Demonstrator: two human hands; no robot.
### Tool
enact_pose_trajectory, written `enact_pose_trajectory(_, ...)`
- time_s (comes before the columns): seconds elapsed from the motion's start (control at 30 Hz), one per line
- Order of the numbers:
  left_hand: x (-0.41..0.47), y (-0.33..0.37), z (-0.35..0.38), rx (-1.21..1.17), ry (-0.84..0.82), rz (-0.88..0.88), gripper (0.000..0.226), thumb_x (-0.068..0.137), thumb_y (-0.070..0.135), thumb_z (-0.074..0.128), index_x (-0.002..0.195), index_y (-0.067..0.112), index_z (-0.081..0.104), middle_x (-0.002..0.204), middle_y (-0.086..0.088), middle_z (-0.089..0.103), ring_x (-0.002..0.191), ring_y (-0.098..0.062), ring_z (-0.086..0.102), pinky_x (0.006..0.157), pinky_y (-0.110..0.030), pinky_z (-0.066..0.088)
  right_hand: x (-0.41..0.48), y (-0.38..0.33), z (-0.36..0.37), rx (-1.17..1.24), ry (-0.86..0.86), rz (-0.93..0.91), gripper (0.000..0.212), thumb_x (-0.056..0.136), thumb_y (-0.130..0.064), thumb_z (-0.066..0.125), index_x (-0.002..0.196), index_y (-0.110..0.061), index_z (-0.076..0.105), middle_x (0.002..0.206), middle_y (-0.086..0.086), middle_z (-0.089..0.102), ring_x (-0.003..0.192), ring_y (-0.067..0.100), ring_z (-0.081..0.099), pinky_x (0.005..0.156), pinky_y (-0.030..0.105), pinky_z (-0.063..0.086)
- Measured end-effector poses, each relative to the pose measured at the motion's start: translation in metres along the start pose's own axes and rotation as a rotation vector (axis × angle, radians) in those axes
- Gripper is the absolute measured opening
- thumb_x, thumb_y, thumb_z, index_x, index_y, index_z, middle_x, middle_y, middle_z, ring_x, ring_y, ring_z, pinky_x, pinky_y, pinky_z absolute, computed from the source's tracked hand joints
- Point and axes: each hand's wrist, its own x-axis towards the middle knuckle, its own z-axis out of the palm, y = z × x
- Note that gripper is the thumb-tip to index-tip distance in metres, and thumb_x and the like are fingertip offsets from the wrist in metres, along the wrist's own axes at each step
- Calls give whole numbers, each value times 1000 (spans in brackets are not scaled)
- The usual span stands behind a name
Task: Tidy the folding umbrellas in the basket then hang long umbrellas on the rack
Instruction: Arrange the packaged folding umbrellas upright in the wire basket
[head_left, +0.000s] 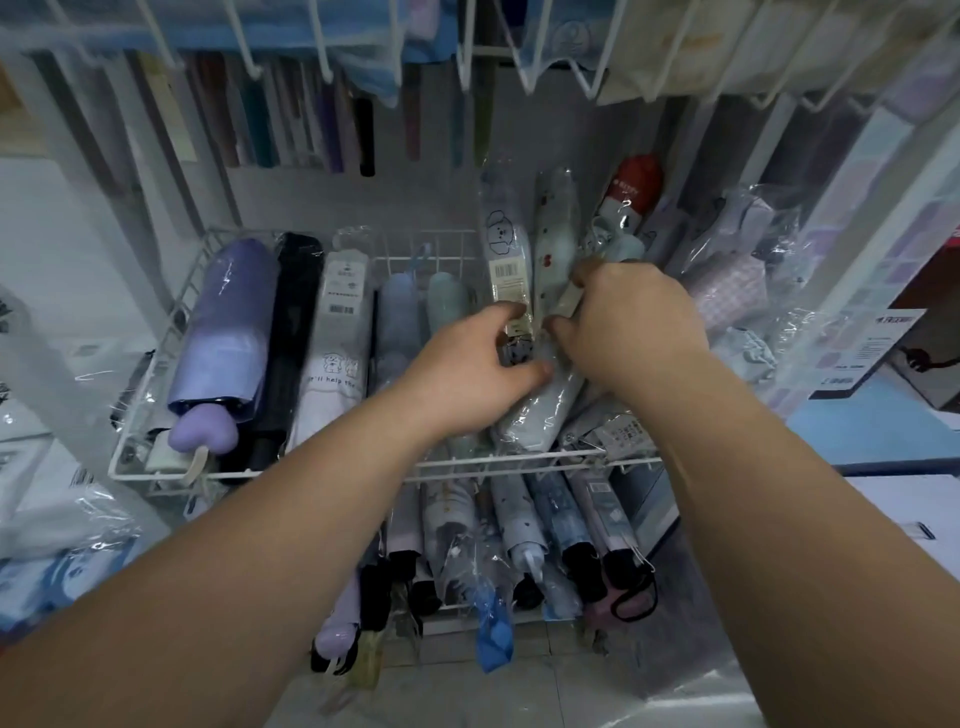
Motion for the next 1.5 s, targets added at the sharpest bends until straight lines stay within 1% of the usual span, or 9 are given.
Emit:
enact_pose_trajectory(0.2, 6, 10, 22, -6, -87, -6, 75, 83, 37, 76, 148, 37, 38, 89, 12, 55, 82, -14, 57, 60, -14, 39, -3, 1, -5, 29, -67, 30, 37, 90, -37, 62, 117, -11, 60, 111, 19, 65, 103, 41, 65, 72, 32, 39)
enact_pose_trajectory(0.33, 8, 7, 24, -57, -45, 17, 75, 83, 27, 76, 148, 34, 40, 113, -9, 67, 105, -28, 65, 63, -19, 41, -7, -4, -7, 146, -124, 75, 37, 90, -35, 65, 117, -11, 58, 114, 19, 64, 107, 40, 63, 74, 32, 39)
enact_pose_trajectory(0.43, 9, 2, 16, -210, 5, 8, 76, 81, 21, 78, 147, 30, 43, 101, -19, 68, 83, -29, 68, 53, -25, 47, -7, -5, -12, 304, -53, 96, 47, 86, -38, 68, 124, -13, 59, 117, 16, 67, 110, 37, 62, 84, 34, 48)
enact_pose_trajectory(0.57, 5, -11, -3, -522, 68, 2, 75, 76, 23, 81, 141, 37, 45, 95, -13, 72, 76, -27, 72, 66, -42, 60, -3, -16, -13, 584, 26, 83, 59, 81, -39, 73, 137, -26, 57, 117, 4, 68, 109, 26, 64, 90, 28, 50)
enact_pose_trajectory(0.7, -6, -28, -21, -557, 146, 22, 68, 84, 14, 78, 140, 36, 46, 83, 2, 69, 67, -7, 67, 66, -25, 57, 2, -44, 2, 909, -28, 103, 74, 76, -41, 74, 143, -43, 43, 112, 4, 68, 95, 25, 70, 82, 43, 60)
enact_pose_trajectory(0.8, -14, -43, -33, -506, 188, -26, 73, 74, 30, 79, 138, 44, 46, 109, -7, 73, 93, -20, 71, 89, -46, 59, 4, -65, 16, 1138, -154, 138, 79, 81, -28, 77, 148, -42, 37, 109, 6, 69, 88, 26, 73, 71, 47, 63)
enact_pose_trajectory(0.97, -25, -61, -52, -137, 157, -98, 76, 85, 40, 75, 151, 31, 39, 121, -8, 68, 99, -21, 67, 72, -18, 47, 9, -92, 39, 1279, -356, 177, 82, 84, -13, 77, 151, -37, 36, 106, 6, 72, 88, 29, 75, 73, 57, 61)
enact_pose_trajectory(1.13, -34, -68, -68, 287, 119, -18, 41, 94, 36, 59, 134, 25, 60, 114, -3, 71, 107, -26, 63, 89, -34, 50, 15, -99, 60, 1360, -469, 231, 78, 86, -8, 76, 150, -30, 36, 120, 11, 69, 88, 27, 74, 65, 43, 63)
enact_pose_trajectory(1.5, -34, -81, -71, 675, 173, 15, 52, 91, 56, 56, 136, 30, 55, 138, 3, 56, 130, -24, 45, 101, -42, 36, 26, -108, 66, 1072, -459, 134, 73, 74, -28, 88, 139, -21, 55, 120, 4, 68, 94, 23, 72, 77, 43, 63)
